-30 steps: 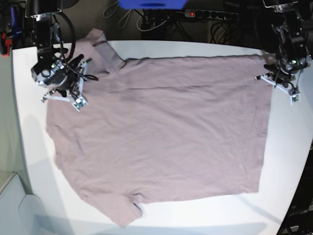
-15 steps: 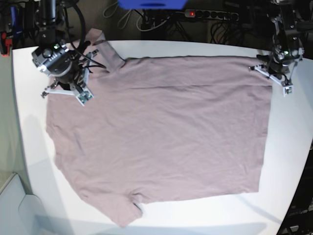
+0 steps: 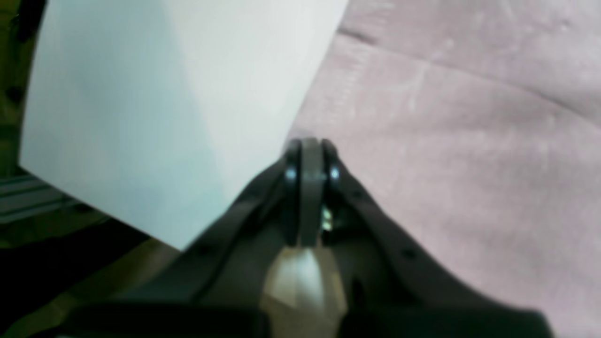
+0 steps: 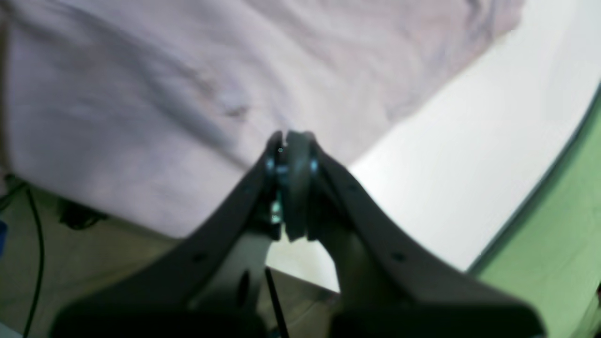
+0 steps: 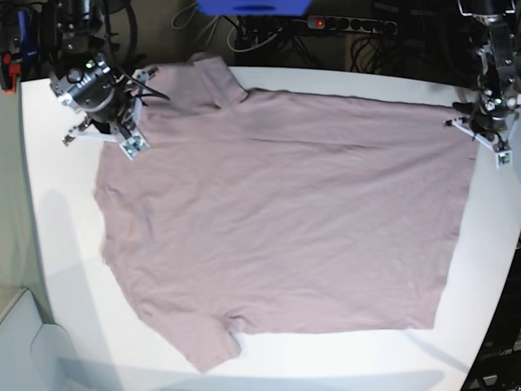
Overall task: Layout the t-shirt on the table in an organized manner, then fold the t-shirt properly
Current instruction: 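Grasp the shirt's collar-side corners with both grippers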
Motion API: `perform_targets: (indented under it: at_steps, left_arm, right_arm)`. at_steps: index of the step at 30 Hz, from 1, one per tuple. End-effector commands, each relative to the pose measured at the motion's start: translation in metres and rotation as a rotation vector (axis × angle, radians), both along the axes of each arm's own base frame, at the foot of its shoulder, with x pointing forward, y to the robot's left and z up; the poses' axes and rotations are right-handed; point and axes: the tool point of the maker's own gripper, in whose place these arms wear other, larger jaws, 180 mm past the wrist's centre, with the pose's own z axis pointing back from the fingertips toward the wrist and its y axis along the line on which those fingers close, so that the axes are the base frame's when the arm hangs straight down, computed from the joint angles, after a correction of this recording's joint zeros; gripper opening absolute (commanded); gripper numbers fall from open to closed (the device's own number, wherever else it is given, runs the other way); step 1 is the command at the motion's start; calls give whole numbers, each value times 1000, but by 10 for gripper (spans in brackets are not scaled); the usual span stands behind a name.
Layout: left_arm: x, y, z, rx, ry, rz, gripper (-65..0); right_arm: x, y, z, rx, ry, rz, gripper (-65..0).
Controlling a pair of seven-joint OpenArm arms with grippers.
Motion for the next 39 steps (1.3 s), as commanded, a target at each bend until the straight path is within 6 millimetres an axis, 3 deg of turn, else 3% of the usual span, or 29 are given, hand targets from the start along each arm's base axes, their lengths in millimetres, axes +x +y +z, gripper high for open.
perform_targets:
  at_steps: [1,4,11,16,20,23,27,30,35,39]
  left_arm:
    - [-15,0,-8,-14,67,17,-645]
    - [-11,-3,-5,-16,54,11,-645]
    - [19,-25,24,-20,-63,-35,-642]
    - [35,-42,56,-8,-126,-88,-628]
    - [37,-51,75,-3,-123,-110,-511]
    - [35,-53,78,2,-110,-116,-386]
    - [9,-34,72,24,-38,-83,-249]
    - [-7,-22,69,42,-16,-61,-195]
    - [-21,6,79,90,-49,-3,-150]
    - [-21,10,75,79,-33,-70,-151]
  right_arm:
    - [0,1,5,1,-15,10,-650]
    - [-1,1,4,3,-12,8,-650]
    - [-3,2,3,5,-4,4,-644]
    - [-2,3,4,9,-11,7,-494]
    - [-1,4,5,12,-15,8,-367]
    - [-1,0,6,8,-18,-1,-332]
    - [0,-12,8,-5,-26,-34,-329]
    - [0,-23,10,-19,-28,-56,-328]
    - [-8,-36,9,-26,-6,-72,-328]
    - [-9,-47,11,-32,-13,-109,-328]
